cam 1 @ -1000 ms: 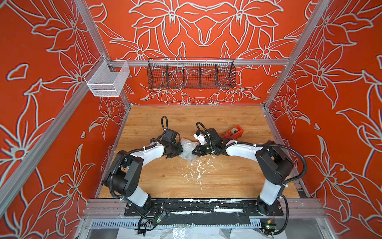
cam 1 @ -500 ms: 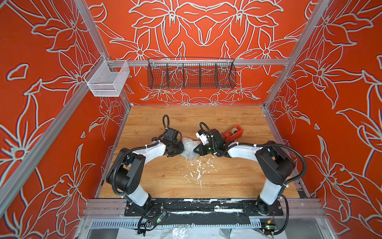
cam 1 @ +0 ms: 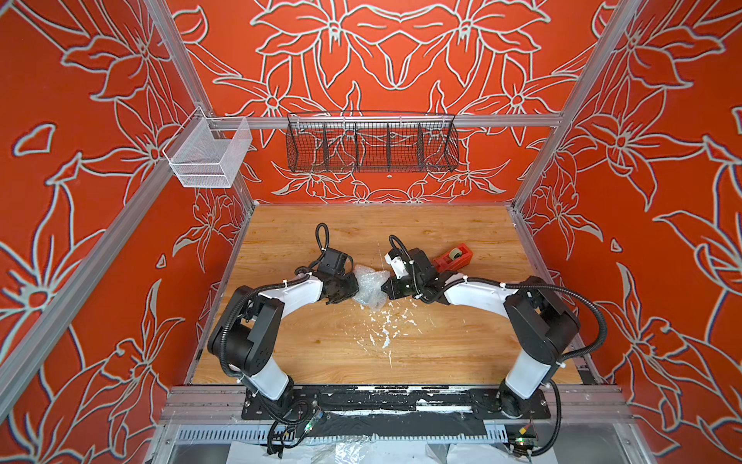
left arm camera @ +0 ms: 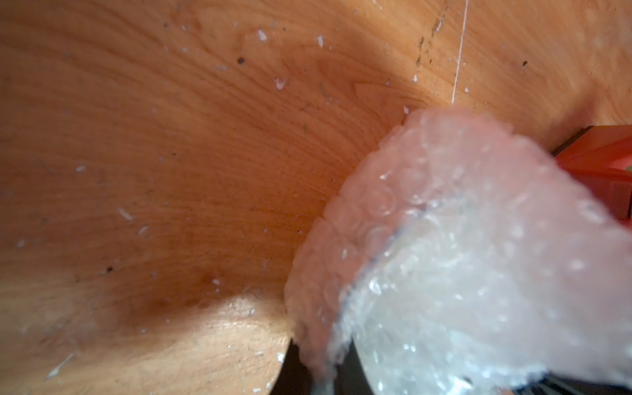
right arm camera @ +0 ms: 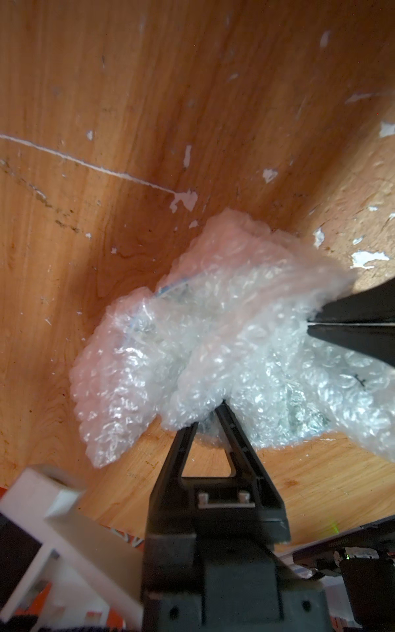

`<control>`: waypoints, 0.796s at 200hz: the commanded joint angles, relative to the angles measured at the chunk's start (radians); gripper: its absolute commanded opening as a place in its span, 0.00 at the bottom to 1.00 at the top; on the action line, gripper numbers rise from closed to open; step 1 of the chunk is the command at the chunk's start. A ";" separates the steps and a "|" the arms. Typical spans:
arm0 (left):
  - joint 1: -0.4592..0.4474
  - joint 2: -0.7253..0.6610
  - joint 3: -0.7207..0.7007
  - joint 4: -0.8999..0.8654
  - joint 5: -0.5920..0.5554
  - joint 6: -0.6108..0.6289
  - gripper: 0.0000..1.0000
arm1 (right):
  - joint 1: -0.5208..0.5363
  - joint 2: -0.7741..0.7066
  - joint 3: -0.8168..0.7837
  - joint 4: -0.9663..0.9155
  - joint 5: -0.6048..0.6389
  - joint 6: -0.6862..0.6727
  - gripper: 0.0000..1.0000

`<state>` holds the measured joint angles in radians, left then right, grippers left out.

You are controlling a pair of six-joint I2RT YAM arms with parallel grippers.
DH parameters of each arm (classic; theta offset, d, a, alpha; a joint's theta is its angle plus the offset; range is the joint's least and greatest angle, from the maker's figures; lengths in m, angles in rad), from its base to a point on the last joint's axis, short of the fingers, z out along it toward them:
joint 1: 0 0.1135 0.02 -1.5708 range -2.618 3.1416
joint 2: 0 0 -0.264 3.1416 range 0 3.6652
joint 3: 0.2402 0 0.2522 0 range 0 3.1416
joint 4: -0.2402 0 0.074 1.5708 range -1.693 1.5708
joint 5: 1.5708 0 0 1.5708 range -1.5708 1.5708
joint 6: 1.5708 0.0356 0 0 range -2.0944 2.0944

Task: Wrap bowls in bubble wrap
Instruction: Stick the tape on the bubble wrap.

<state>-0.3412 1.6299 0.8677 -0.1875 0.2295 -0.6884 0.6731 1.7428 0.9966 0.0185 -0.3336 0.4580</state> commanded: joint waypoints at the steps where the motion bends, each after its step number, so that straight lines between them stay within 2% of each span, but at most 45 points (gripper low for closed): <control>1: 0.014 0.053 -0.054 -0.118 -0.079 -0.015 0.01 | -0.026 -0.002 -0.032 -0.168 0.051 0.013 0.09; 80: 0.013 0.041 -0.047 -0.122 -0.066 -0.009 0.02 | -0.020 -0.052 0.022 -0.107 -0.097 0.015 0.12; 115: 0.012 0.042 -0.045 -0.125 -0.068 -0.008 0.02 | 0.004 -0.099 0.013 -0.080 -0.128 0.024 0.13; 159: 0.001 0.052 -0.036 -0.130 -0.068 -0.010 0.02 | 0.027 -0.069 0.028 -0.039 -0.161 0.033 0.14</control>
<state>-0.3397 1.6299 0.8665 -0.1905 0.2302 -0.6964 0.6872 1.6657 1.0088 -0.0372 -0.4606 0.4767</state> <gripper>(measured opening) 0.089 0.133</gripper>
